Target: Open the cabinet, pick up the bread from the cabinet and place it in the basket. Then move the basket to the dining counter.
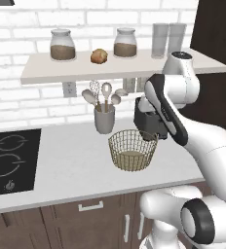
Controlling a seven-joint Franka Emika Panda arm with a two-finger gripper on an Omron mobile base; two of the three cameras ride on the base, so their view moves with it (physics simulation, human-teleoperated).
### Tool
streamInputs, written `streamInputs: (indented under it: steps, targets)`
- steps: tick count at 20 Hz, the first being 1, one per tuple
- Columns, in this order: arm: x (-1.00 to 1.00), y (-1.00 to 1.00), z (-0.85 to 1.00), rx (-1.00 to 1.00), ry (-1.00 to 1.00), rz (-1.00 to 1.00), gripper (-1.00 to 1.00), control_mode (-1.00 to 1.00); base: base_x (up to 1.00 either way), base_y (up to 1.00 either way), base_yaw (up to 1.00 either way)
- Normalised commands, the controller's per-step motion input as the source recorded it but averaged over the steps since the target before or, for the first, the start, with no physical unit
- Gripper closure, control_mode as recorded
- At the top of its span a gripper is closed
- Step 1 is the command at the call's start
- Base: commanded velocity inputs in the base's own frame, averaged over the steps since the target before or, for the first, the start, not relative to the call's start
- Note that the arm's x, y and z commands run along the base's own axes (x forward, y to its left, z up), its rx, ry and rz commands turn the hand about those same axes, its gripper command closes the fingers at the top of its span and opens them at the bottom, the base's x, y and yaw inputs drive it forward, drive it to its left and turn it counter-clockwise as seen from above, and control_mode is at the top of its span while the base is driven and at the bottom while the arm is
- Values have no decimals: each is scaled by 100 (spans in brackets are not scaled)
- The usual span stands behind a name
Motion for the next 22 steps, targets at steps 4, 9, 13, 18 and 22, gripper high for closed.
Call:
streamInputs:
  steps: [4, 9, 13, 18, 22]
  targets:
    - [-37, 0, -1, 0, -3, 2, -100, -100, 0, 0, 0]
    - [-100, 4, 3, -1, -42, 4, -100, -100, 0, 0, 0]
    - [-54, 40, 65, 0, -38, 0, -100, -100, 0, 0, 0]
    - [0, 55, 92, 0, -24, 0, -100, -100, 0, 0, 0]
    - [4, 82, 97, 0, -16, 0, -100, -100, 0, 0, 0]
